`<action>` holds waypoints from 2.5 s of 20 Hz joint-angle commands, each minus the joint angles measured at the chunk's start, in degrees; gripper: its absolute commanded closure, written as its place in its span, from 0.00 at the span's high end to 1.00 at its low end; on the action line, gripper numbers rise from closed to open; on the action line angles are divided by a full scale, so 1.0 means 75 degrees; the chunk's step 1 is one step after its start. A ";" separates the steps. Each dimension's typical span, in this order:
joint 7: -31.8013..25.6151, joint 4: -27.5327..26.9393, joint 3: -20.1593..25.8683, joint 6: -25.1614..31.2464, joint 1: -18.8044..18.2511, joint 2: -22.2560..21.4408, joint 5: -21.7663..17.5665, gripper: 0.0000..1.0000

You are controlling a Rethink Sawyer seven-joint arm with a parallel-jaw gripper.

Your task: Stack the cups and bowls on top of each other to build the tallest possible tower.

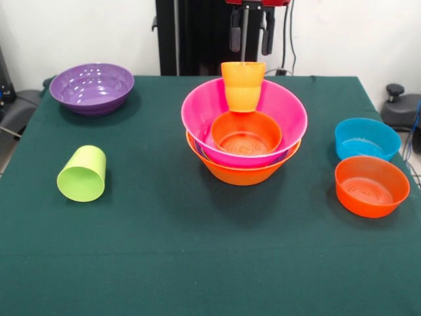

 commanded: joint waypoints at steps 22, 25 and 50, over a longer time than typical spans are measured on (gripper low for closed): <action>0.1306 0.0714 0.0114 -0.0967 0.0301 0.1070 -0.0190 1.00; 0.1213 0.0767 0.0349 -0.1091 0.0034 0.1146 -0.0295 1.00; 0.0952 0.0393 0.0427 -0.0240 -0.0068 0.0983 0.0036 1.00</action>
